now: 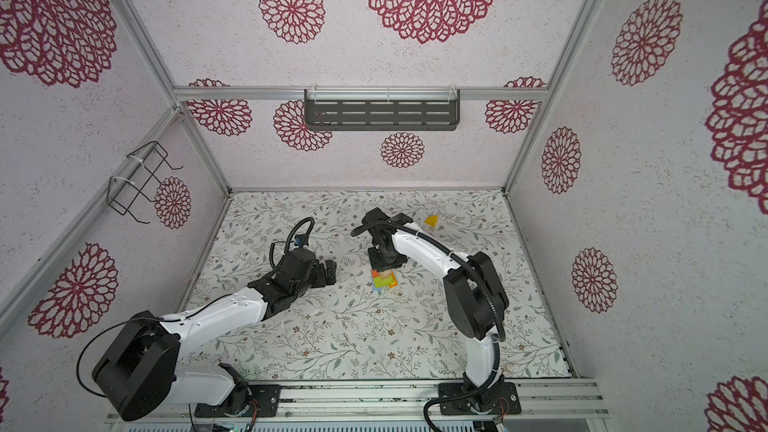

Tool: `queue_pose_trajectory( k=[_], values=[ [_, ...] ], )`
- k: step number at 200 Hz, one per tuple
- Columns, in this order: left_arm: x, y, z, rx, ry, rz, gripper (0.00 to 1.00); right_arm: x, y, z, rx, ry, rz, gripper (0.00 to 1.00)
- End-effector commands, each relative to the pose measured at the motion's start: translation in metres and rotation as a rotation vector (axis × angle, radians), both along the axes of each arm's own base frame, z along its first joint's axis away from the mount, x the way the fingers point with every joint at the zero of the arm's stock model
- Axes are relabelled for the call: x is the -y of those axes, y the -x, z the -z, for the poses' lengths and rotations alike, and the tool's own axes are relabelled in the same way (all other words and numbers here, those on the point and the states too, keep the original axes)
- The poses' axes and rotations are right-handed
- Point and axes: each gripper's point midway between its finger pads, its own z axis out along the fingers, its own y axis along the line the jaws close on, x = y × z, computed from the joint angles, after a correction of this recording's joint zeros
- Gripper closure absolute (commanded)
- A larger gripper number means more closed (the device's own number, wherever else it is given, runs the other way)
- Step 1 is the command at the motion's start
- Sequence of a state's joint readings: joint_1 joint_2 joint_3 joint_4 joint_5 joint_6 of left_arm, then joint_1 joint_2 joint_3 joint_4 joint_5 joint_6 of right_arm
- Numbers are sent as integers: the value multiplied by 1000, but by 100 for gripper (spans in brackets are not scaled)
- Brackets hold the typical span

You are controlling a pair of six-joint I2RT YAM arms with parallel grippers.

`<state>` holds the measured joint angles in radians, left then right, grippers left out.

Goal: Build the wood block tower
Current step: 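Lower the F cube onto the H cube and open the right gripper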

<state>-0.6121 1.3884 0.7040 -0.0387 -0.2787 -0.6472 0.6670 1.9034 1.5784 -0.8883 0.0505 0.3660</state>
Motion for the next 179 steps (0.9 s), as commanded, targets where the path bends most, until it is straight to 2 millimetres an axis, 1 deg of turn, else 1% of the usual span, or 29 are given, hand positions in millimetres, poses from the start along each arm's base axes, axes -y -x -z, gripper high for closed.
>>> queue_pose_trajectory(
  k=[1, 44, 124, 179],
  values=[
    [0, -3, 2, 3, 17, -11, 3, -1, -8, -10, 30, -5, 2, 72],
    [-1, -3, 2, 4, 14, -14, 3, 0, -9, -8, 27, -4, 7, 72],
    [-1, -4, 2, 3, 16, -13, 3, -1, -12, -15, 38, -7, 8, 72],
    [0, -4, 2, 1, 20, -11, 3, -1, -9, -11, 26, -11, 12, 72]
  ],
)
